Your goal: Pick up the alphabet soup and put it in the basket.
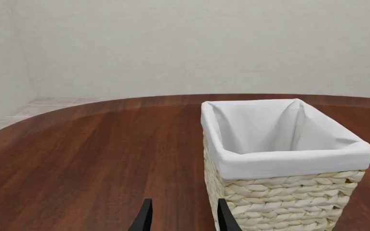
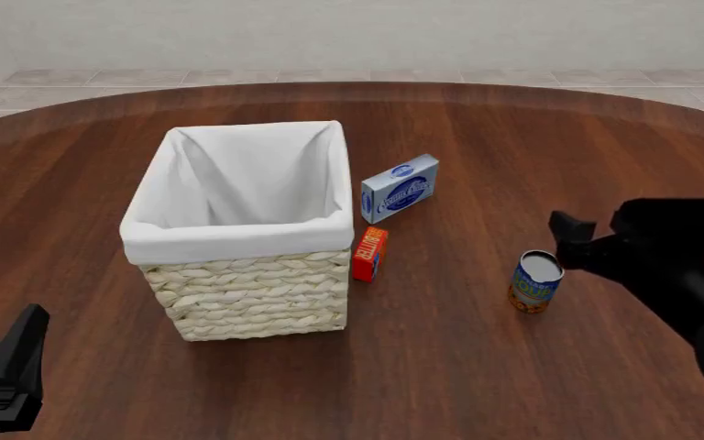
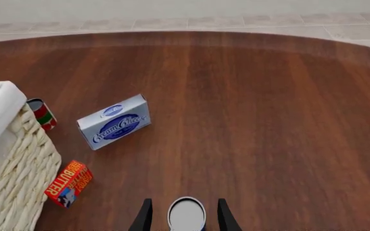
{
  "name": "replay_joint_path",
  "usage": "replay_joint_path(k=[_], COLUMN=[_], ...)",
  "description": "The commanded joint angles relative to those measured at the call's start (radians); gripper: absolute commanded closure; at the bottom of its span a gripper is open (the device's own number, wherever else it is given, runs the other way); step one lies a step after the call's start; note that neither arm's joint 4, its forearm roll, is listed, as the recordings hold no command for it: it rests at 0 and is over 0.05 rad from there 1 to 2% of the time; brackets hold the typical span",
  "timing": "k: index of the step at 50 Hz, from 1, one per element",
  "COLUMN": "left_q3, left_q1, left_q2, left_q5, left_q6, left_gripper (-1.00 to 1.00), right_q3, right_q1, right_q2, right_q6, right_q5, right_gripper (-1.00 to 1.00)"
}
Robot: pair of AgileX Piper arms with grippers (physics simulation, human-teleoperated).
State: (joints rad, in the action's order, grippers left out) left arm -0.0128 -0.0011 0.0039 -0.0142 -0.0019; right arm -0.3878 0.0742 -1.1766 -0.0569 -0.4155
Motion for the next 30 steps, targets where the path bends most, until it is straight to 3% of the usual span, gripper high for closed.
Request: replay_joint_path(k=[1, 30], left_q3=[0.0, 0.0], left_q1=[0.0, 0.0], left_q2=[0.0, 0.0], left_q5=[0.0, 0.0], left_q6=[0.0, 0.0], left_gripper=[-1.0, -1.0], right_q3=[0.008, 0.007], right_q1=[0.0, -0.007], right_q2=[-0.02, -0.097], right_q6=[-0.003, 0.003], right_q5=[-0.018, -0.069], right_gripper=[-1.0, -1.0])
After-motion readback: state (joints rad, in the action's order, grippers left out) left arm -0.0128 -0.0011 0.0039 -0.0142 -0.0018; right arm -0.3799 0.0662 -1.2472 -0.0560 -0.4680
